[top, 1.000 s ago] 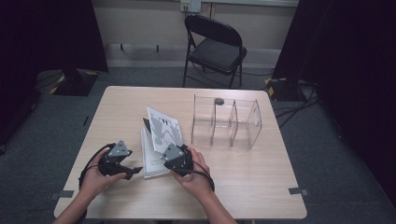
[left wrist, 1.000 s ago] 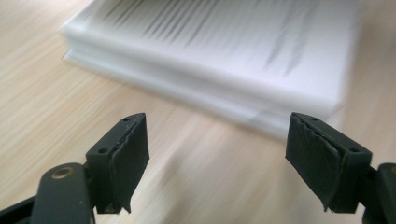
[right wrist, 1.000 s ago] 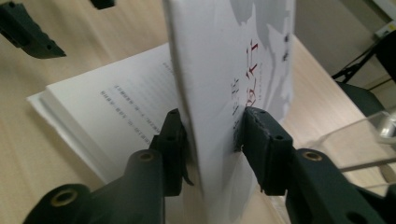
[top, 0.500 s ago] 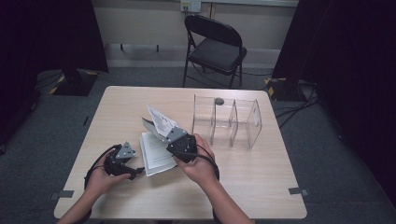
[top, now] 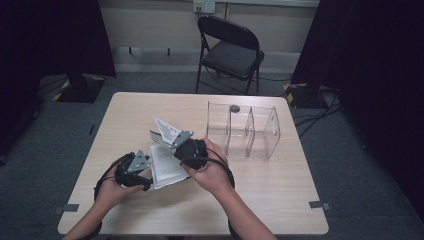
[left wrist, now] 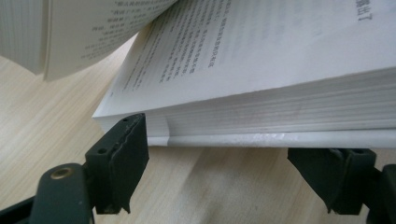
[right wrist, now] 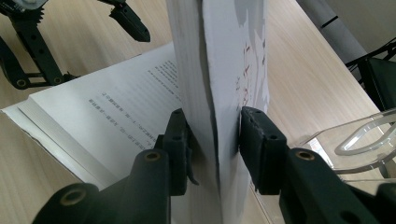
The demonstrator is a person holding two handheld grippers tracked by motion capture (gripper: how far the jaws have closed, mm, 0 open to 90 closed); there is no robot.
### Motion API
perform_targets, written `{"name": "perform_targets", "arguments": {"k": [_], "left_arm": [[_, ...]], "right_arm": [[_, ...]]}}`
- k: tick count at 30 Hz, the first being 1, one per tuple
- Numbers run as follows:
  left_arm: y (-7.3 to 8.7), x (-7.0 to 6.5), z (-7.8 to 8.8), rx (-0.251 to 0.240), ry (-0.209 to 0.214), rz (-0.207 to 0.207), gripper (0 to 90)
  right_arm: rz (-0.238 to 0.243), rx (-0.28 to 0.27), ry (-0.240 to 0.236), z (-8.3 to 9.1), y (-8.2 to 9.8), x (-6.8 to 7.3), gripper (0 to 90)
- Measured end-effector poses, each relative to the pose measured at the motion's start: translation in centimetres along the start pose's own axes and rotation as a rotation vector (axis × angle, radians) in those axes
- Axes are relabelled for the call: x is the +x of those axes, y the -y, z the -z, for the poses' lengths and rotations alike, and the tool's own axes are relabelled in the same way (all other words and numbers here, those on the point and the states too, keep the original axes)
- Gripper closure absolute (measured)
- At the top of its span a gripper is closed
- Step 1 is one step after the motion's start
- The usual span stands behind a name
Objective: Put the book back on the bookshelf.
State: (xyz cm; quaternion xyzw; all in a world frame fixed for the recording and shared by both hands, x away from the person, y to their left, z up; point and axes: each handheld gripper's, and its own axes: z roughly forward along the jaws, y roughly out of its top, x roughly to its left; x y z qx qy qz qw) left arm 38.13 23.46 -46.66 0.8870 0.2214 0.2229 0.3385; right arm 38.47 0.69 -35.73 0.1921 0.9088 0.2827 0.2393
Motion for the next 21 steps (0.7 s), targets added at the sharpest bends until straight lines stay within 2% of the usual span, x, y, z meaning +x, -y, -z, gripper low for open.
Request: {"name": "perform_targets", "arguments": {"k": [2, 6, 7, 11, 15, 17, 18, 19, 21], "left_arm": [[-0.1, -0.1, -0.1, -0.017, 0.006, 0.004, 20.0], [-0.9, -0.8, 0.2, -0.057, 0.033, -0.047, 19.6], [-1.1, -0.9, 0.3, -0.042, 0.021, -0.079, 19.2], [-1.6, -0.9, 0.3, -0.048, 0.019, -0.098, 18.1], [-2.0, -1.1, 0.5, -0.065, -0.002, -0.165, 17.9], [-2.1, -1.1, 0.7, -0.075, 0.033, -0.179, 25.6], [-2.1, -1.2, 0.8, -0.086, 0.026, -0.197, 30.5], [-2.2, -1.4, 0.9, -0.081, 0.017, -0.221, 33.6], [-2.4, -1.4, 1.0, -0.082, 0.018, -0.233, 36.8]], "right_arm": [[-0.004, 0.007, -0.006, 0.0, -0.2, -0.1, 64.4], [0.0, 0.016, -0.014, 0.1, -0.6, -0.2, 64.3], [0.002, 0.024, -0.016, 0.1, -0.8, -0.2, 64.3], [0.02, 0.035, -0.015, 0.1, -1.1, -0.3, 64.3], [0.027, 0.05, -0.032, 0.1, -1.4, -0.6, 64.1], [0.037, 0.062, -0.032, 0.1, -1.6, -0.5, 63.9], [0.052, 0.066, -0.036, 0.1, -1.7, -0.6, 63.7], [0.042, 0.074, -0.039, 0.1, -1.8, -0.5, 63.5], [0.058, 0.082, -0.048, 0.0, -2.0, -0.4, 62.9]]}}
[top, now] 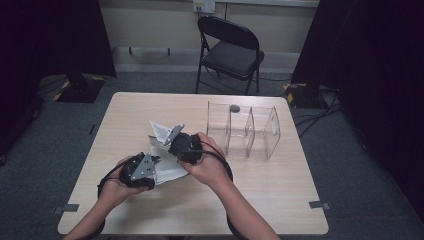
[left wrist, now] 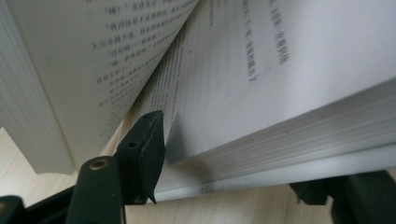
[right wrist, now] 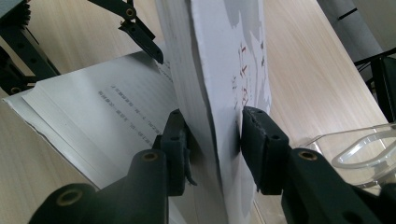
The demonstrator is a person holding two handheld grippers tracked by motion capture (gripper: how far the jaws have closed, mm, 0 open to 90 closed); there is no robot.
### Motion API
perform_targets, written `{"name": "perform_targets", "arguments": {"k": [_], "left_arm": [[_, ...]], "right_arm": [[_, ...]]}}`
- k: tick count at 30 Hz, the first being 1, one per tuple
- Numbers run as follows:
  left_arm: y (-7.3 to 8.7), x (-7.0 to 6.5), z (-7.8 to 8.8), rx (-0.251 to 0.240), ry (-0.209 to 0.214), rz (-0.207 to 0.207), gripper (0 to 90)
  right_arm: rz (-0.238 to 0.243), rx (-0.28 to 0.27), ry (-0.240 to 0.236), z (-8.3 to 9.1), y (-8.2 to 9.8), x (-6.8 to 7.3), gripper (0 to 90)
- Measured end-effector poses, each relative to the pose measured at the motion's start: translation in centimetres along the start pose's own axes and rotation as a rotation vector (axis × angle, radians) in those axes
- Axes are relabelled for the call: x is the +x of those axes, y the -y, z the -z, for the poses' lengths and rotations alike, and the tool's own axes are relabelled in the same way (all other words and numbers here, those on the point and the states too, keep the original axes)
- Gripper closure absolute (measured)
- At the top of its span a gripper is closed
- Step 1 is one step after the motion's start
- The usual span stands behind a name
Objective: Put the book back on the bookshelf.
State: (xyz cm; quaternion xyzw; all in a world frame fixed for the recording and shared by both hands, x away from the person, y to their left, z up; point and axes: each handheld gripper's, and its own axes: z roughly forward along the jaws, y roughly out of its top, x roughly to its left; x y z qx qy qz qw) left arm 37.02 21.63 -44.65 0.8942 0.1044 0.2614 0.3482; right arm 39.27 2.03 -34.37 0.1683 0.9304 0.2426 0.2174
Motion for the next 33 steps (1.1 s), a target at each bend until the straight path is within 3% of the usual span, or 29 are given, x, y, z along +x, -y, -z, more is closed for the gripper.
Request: {"name": "perform_targets", "arguments": {"k": [5, 7, 11, 12, 16, 19, 21, 23, 25, 27, 32, 33], "left_arm": [[-0.4, 0.2, 0.4, 0.019, -0.009, -0.042, 44.8], [-0.6, 0.3, 0.5, 0.027, -0.019, -0.046, 46.8], [-1.0, 0.6, 1.0, 0.041, -0.029, -0.05, 52.0], [-1.1, 0.7, 1.1, 0.026, -0.03, -0.034, 53.3], [-1.2, 1.1, 1.6, 0.03, -0.018, -0.037, 57.0], [-1.3, 1.0, 1.8, 0.039, -0.022, -0.047, 57.6], [-1.3, 1.1, 1.9, 0.033, -0.018, -0.036, 58.5], [-1.3, 1.3, 2.3, 0.033, -0.006, -0.024, 59.1], [-1.4, 1.5, 2.6, 0.037, 0.014, -0.005, 59.5], [-1.5, 1.6, 2.9, 0.044, 0.028, 0.011, 59.8], [-2.0, 1.9, 3.5, 0.068, 0.051, 0.016, 61.0], [-2.0, 2.0, 3.6, 0.07, 0.055, 0.024, 61.4]], "right_arm": [[0.006, 0.013, -0.017, -0.1, -0.3, -0.1, 62.1], [0.032, 0.017, -0.019, -0.2, -0.5, 0.0, 61.4], [0.036, 0.005, -0.037, -0.2, -0.8, 0.0, 57.4], [0.032, 0.001, -0.045, -0.1, -0.8, 0.1, 56.0], [-0.011, -0.066, -0.076, 0.0, -0.6, 0.1, 48.5], [-0.038, -0.111, -0.101, 0.6, 0.0, -0.5, 35.0], [-0.069, -0.138, -0.105, 1.3, 0.5, -0.6, 33.8], [-0.069, -0.155, -0.109, 2.2, 1.2, -0.8, 30.9], [-0.081, -0.164, -0.095, 3.0, 2.1, -1.2, 28.8], [-0.136, -0.193, -0.096, 3.7, 3.5, -1.8, 27.4], [-0.209, -0.242, -0.083, 4.3, 6.9, -2.4, 27.4], [-0.237, -0.249, -0.1, 4.2, 7.7, -2.4, 27.2]]}}
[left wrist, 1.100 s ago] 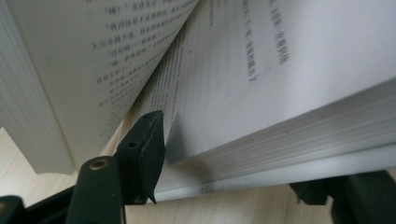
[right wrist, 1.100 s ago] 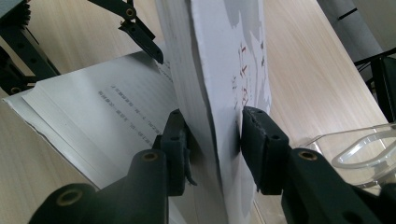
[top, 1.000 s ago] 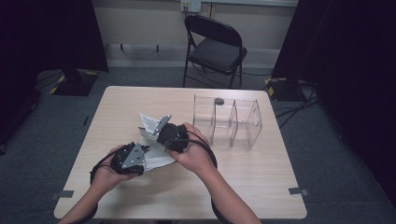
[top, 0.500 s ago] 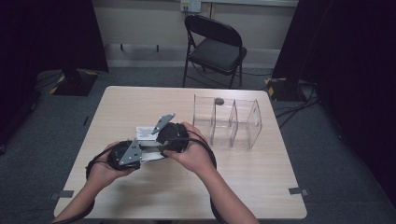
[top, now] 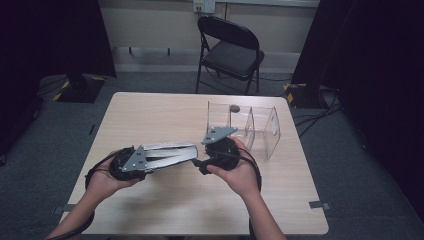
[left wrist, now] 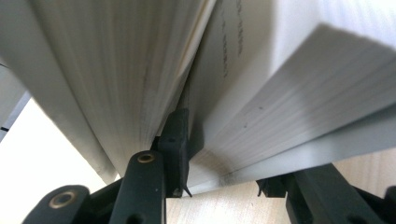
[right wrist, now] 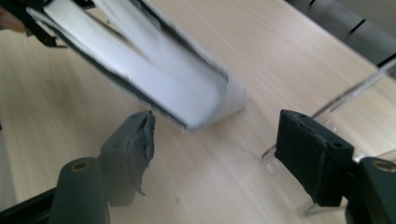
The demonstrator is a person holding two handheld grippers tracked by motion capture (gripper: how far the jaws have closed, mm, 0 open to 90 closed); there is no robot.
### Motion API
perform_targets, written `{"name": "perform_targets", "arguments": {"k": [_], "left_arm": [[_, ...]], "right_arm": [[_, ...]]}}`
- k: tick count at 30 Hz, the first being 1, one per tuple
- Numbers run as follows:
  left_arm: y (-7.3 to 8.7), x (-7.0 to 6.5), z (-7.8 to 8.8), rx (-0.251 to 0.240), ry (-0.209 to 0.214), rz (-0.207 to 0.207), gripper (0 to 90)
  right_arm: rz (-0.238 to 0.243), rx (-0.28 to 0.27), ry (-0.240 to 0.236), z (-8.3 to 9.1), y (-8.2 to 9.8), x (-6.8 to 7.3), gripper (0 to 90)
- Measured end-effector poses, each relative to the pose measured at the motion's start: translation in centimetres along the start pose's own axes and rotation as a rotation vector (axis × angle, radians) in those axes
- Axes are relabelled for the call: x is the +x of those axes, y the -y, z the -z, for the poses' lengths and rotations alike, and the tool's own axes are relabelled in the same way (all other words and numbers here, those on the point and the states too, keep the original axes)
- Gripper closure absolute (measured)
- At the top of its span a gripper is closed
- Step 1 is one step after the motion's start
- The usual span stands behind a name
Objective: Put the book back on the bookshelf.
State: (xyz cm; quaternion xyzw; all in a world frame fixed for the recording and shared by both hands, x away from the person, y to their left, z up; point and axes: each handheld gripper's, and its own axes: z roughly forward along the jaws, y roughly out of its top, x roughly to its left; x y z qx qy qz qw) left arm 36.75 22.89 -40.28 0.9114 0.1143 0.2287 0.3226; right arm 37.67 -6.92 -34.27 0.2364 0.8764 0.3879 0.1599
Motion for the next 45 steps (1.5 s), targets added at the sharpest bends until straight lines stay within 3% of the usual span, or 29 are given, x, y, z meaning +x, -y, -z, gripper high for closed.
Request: {"name": "perform_targets", "arguments": {"k": [3, 7, 9, 10, 16, 22, 25, 28, 37, 42, 45], "left_arm": [[-0.1, 0.2, 0.3, 0.009, 0.01, 0.014, 62.2], [-0.3, 0.5, 0.6, 0.028, 0.012, 0.024, 63.6], [-0.3, 0.7, 0.6, 0.014, 0.018, 0.036, 64.1], [-0.4, 0.7, 0.8, 0.032, 0.015, 0.035, 64.4], [-0.5, 1.0, 0.9, 0.019, 0.018, 0.063, 65.7], [-0.6, 1.2, 1.2, 0.039, 0.028, 0.07, 66.8], [-0.8, 1.4, 1.2, 0.04, 0.033, 0.068, 67.1], [-0.8, 1.5, 1.2, 0.044, 0.034, 0.072, 67.3], [-1.0, 1.8, 1.6, 0.055, 0.053, 0.079, 68.6], [-0.9, 2.1, 1.9, 0.062, 0.063, 0.093, 69.8], [-0.8, 2.2, 2.1, 0.056, 0.069, 0.095, 70.3]], "right_arm": [[0.002, 0.026, 0.02, -0.3, 1.8, -0.1, 26.9], [-0.048, 0.04, -0.003, -1.3, 4.3, -0.4, 26.5], [-0.058, 0.061, 0.007, -1.9, 5.4, -0.3, 26.3], [-0.059, 0.067, 0.006, -2.2, 5.8, -0.3, 26.1], [-0.098, 0.088, -0.009, -4.6, 8.5, 0.0, 23.9], [-0.131, 0.103, -0.008, -6.4, 10.9, 0.2, 23.2], [-0.154, 0.107, -0.009, -6.7, 11.7, 0.2, 22.6], [-0.134, 0.107, 0.003, -6.9, 12.0, 0.1, 22.2], [-0.148, 0.105, -0.003, -7.3, 12.9, -0.1, 20.6], [-0.149, 0.122, 0.027, -7.7, 13.3, 0.1, 19.2], [-0.153, 0.112, 0.021, -7.8, 13.4, 0.1, 18.4]]}}
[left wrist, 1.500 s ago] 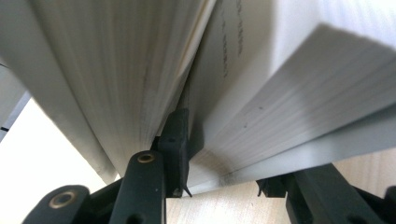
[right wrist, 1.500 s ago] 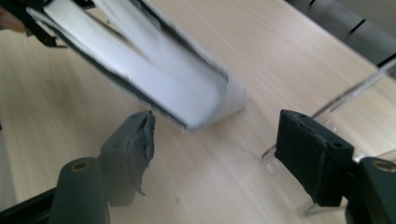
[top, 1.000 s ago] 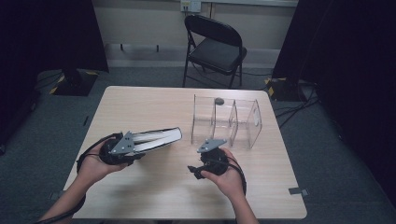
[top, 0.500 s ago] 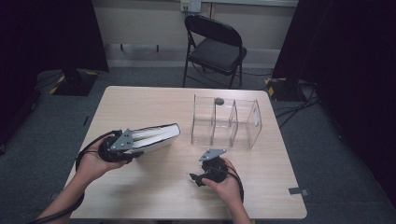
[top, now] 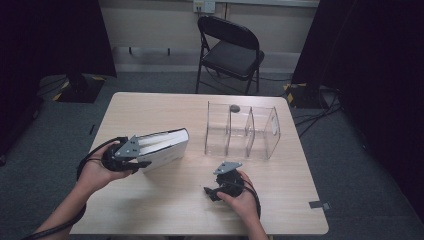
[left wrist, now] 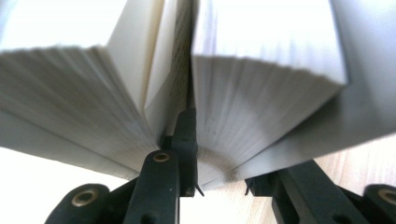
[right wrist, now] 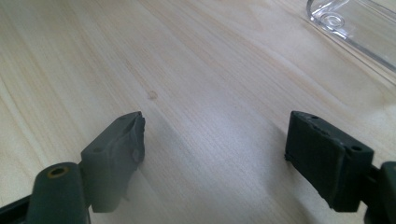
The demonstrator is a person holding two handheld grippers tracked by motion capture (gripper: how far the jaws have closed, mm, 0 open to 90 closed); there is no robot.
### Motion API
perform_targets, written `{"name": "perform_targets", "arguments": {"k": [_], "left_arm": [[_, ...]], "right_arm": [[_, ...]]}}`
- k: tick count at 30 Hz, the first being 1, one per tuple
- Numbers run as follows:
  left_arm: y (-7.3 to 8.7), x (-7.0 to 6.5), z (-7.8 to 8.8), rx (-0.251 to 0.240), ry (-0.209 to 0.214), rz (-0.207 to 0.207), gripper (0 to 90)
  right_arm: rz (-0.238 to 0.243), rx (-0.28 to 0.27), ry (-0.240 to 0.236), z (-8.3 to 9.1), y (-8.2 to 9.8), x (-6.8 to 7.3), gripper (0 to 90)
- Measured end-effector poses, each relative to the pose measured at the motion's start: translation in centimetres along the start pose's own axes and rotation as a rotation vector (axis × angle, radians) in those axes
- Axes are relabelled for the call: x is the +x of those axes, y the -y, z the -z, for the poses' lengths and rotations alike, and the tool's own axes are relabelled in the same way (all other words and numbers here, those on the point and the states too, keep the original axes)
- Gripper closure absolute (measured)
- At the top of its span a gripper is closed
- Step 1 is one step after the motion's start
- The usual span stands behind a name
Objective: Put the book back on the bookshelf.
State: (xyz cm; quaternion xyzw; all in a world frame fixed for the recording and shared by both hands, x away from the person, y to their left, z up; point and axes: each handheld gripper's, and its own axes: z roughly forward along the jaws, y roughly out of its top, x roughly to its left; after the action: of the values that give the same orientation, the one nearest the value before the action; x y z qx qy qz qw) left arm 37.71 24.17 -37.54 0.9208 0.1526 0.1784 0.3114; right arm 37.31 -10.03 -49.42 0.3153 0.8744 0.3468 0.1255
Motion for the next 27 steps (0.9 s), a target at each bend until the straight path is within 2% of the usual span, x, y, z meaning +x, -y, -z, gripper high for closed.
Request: {"name": "perform_targets", "arguments": {"k": [4, 12, 21, 27], "left_arm": [[0.2, 0.0, 0.2, 0.0, 0.012, 0.005, 70.3], [0.2, -0.3, 0.5, -0.015, 0.045, -0.001, 70.6], [-0.2, -0.6, 0.8, 0.004, 0.081, -0.026, 70.6], [-0.3, -1.0, 0.9, -0.01, 0.098, -0.035, 70.9]], "right_arm": [[-0.004, -0.013, 0.006, -0.1, 0.2, 0.1, 14.8], [-0.006, -0.057, 0.001, -0.3, 0.6, 0.1, 12.9], [-0.007, -0.062, 0.004, -0.4, 0.6, 0.1, 12.6], [-0.008, -0.061, 0.004, -0.4, 0.6, 0.1, 12.6]]}}
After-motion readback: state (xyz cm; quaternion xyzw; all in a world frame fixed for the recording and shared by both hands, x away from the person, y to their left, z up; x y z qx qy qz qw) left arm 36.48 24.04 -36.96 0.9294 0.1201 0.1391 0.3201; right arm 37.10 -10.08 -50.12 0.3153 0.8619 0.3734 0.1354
